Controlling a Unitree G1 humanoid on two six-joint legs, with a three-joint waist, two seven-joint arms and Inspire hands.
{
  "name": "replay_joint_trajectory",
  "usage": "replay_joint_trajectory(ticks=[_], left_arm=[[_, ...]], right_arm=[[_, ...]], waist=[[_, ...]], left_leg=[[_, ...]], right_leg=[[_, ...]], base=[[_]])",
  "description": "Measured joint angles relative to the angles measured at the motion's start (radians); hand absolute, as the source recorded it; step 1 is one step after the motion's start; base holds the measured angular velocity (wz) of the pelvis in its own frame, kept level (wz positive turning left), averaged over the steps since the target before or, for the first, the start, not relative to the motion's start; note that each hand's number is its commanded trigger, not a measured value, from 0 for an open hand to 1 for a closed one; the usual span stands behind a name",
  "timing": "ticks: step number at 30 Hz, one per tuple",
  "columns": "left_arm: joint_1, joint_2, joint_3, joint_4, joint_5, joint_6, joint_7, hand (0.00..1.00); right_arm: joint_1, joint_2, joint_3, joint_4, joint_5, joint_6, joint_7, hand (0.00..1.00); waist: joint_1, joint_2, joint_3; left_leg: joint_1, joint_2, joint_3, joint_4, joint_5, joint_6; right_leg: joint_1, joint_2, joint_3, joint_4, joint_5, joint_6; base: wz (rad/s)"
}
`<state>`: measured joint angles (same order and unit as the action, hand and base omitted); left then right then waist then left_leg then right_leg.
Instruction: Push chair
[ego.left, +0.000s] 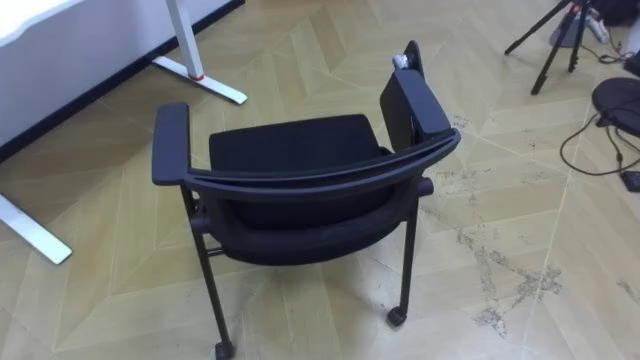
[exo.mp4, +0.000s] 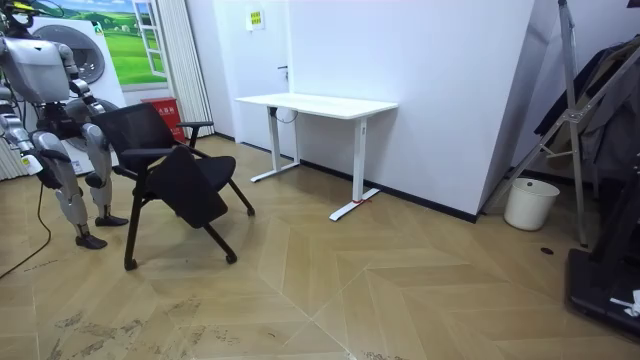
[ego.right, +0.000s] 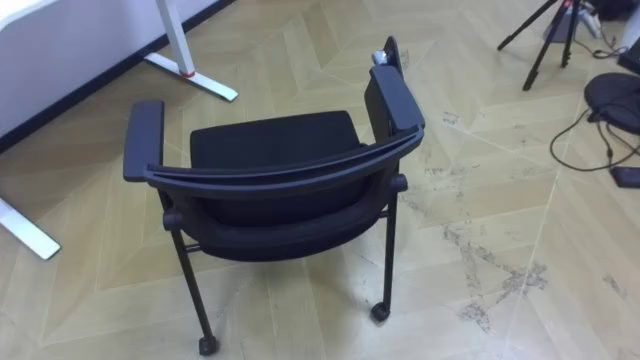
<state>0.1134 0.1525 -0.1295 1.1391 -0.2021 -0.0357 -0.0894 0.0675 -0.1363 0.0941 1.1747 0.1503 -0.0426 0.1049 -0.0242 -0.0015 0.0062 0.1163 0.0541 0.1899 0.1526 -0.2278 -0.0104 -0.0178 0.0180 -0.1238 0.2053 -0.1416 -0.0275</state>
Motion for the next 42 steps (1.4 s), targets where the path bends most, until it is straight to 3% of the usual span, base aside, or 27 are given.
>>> replay_joint_trajectory(ticks=[16, 25, 28, 31, 36, 39, 42], left_arm=[[-0.007, -0.005, 0.013, 0.004, 0.040, 0.007, -0.010, 0.00], [0.017, -0.017, 0.094, 0.003, 0.015, 0.022, 0.005, 0.00], [0.021, -0.021, 0.107, 0.002, 0.009, 0.031, 0.026, 0.00], [0.023, -0.021, 0.163, 0.007, 0.020, 0.038, 0.058, 0.00], [0.031, -0.002, 0.211, 0.011, 0.024, 0.043, 0.130, 0.00], [0.024, 0.012, 0.287, -0.035, 0.058, 0.053, 0.178, 0.00], [-0.009, 0.049, 0.332, -0.052, 0.059, 0.052, 0.251, 0.00]], right_arm=[[0.011, 0.010, -0.040, 0.031, 0.098, 0.001, -0.018, 0.00], [0.032, 0.015, -0.080, 0.032, 0.124, 0.016, -0.019, 0.00], [0.034, 0.016, -0.083, 0.033, 0.128, 0.024, -0.023, 0.00], [0.038, 0.015, -0.127, 0.035, 0.126, 0.039, -0.033, 0.00], [0.052, 0.009, -0.167, 0.035, 0.128, 0.043, -0.038, 0.00], [0.056, 0.004, -0.208, 0.035, 0.132, 0.043, -0.038, 0.00], [0.056, -0.023, -0.225, 0.035, 0.126, 0.044, -0.038, 0.00]], waist=[[-0.009, 0.010, 0.0037], [-0.022, 0.001, -0.0048], [-0.022, 0.000, -0.0050], [-0.022, 0.000, -0.0047], [-0.024, 0.009, -0.0007], [-0.022, 0.020, -0.0001], [-0.022, 0.040, 0.0004]], left_leg=[[0.010, 0.001, -0.002, 0.003, 0.000, 0.000], [0.017, 0.001, -0.002, 0.003, 0.000, 0.000], [0.024, 0.001, -0.002, 0.003, 0.000, 0.000], [0.034, 0.001, 0.000, 0.002, 0.000, 0.000], [0.043, 0.000, 0.000, 0.001, 0.000, 0.000], [0.044, 0.001, -0.001, 0.001, 0.000, 0.000], [0.049, 0.000, -0.001, -0.003, 0.000, 0.000]], right_leg=[[0.019, -0.001, 0.000, -0.018, -0.007, -0.001], [0.021, 0.001, 0.008, -0.017, -0.010, -0.002], [0.021, 0.002, 0.012, -0.016, -0.010, -0.002], [0.031, 0.002, 0.015, -0.015, -0.010, -0.002], [0.039, 0.002, 0.018, -0.017, -0.012, -0.002], [0.039, 0.002, 0.016, -0.015, -0.012, -0.002], [0.037, 0.002, 0.018, 0.000, -0.014, -0.001]], base=[[0.00], [-0.04], [-0.04], [-0.01], [0.02], [0.08], [-0.02]])
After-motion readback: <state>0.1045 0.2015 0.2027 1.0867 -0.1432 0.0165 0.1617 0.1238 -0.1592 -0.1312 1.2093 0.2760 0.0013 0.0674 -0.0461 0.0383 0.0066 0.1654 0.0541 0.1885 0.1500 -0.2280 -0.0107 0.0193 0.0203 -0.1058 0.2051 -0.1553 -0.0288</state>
